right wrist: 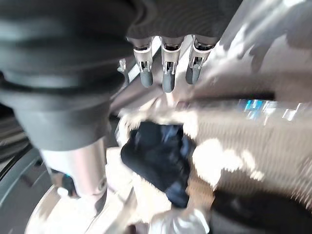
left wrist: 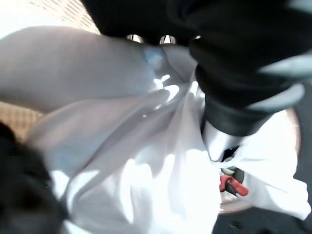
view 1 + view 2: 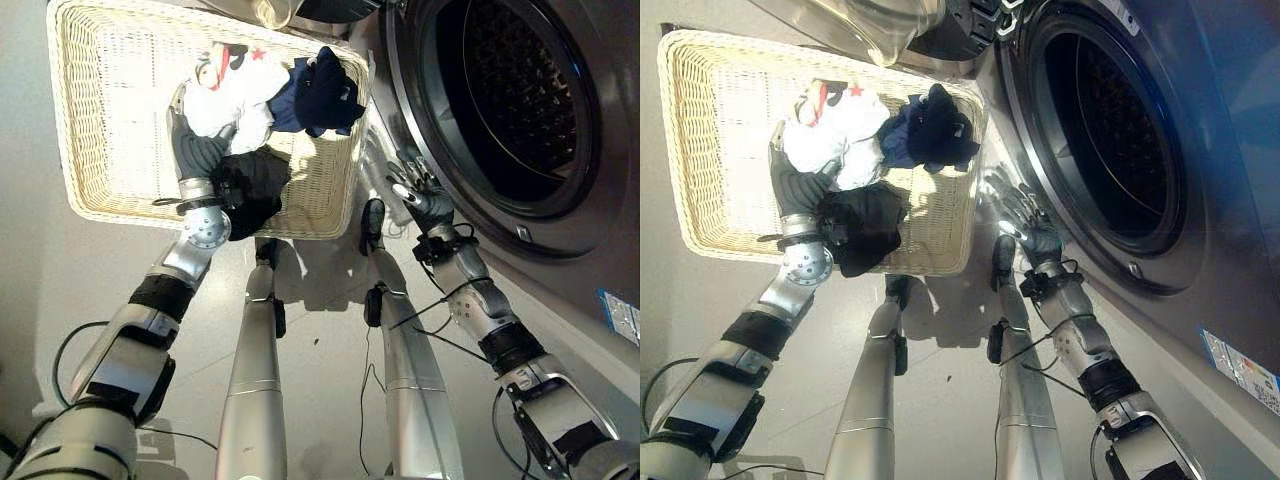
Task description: Put the clothes into the washing machine.
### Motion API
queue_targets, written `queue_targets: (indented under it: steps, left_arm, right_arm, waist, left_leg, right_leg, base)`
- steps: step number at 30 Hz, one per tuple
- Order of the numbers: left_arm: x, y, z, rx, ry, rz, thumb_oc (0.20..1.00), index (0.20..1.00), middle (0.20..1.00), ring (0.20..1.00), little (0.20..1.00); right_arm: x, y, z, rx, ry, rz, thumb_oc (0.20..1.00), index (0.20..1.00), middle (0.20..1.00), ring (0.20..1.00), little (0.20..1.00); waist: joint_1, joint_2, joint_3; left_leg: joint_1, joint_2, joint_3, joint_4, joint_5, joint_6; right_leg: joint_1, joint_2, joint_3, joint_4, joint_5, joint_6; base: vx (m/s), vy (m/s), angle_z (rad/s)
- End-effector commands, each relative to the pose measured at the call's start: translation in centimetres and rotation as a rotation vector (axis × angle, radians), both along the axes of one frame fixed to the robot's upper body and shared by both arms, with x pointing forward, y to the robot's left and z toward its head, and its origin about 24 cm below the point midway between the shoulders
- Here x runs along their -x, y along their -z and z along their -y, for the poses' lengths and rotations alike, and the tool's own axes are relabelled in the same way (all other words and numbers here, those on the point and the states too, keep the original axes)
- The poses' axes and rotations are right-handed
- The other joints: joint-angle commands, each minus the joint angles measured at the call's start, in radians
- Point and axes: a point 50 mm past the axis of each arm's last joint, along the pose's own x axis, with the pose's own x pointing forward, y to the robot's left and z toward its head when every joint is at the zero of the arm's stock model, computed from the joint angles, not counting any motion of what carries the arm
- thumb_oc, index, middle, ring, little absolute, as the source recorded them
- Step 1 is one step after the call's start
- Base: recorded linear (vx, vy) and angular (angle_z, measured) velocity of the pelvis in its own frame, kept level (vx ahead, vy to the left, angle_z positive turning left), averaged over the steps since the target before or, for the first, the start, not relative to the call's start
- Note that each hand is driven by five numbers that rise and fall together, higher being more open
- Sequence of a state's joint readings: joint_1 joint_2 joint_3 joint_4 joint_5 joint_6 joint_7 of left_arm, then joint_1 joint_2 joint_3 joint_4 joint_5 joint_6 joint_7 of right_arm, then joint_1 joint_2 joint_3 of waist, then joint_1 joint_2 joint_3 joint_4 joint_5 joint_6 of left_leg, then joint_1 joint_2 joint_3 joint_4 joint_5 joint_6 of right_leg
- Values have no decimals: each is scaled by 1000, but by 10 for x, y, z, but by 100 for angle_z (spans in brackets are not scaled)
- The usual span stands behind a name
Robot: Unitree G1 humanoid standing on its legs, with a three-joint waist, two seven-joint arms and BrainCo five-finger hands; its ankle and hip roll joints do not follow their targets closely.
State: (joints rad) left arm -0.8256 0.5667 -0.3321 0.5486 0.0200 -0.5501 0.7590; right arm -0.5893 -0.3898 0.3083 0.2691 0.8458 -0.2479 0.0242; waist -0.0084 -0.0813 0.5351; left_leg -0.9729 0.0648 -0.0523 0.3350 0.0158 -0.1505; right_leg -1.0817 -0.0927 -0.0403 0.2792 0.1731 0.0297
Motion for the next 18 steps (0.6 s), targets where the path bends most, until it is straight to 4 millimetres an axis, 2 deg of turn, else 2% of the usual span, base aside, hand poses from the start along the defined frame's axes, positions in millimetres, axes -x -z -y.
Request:
queue_targets:
  steps: [1,2,9,18]
  left_arm:
    - [20,-26,14,-9,101,221,200,200,200,200,200]
    - [28,-32,25,-58,162,258,200,200,200,200,200]
    - [49,-46,58,-209,363,317,200,200,200,200,200]
    - [67,-54,90,-366,501,358,200,200,200,200,200]
  right_arm:
    - [14,-5,-5,-7,-53,47,1000,1000,1000,1000,1000]
    - [18,-14,-14,-4,-90,80,1000,1000,1000,1000,1000]
    - [26,-39,-34,-4,-218,150,1000,1000,1000,1000,1000]
    - [34,-59,-55,-20,-309,205,1000,1000,1000,1000,1000]
  waist:
    - [0,62,-15]
    - [5,67,-15]
    - [16,77,-15]
    - [32,89,-15]
  left_leg:
    - [13,-109,-12,-76,59,87]
    - [17,-112,-12,-78,61,89]
    - [24,-121,-15,-79,66,96]
    - [28,-137,-28,-75,71,102]
  right_leg:
    - [46,58,-87,82,-89,88]
    - [49,54,-88,82,-89,89]
    - [55,46,-97,81,-85,93]
    - [60,37,-105,81,-78,97]
  base:
    - [0,0,0]
    - [0,0,0]
    - [0,0,0]
    - [3,-7,1]
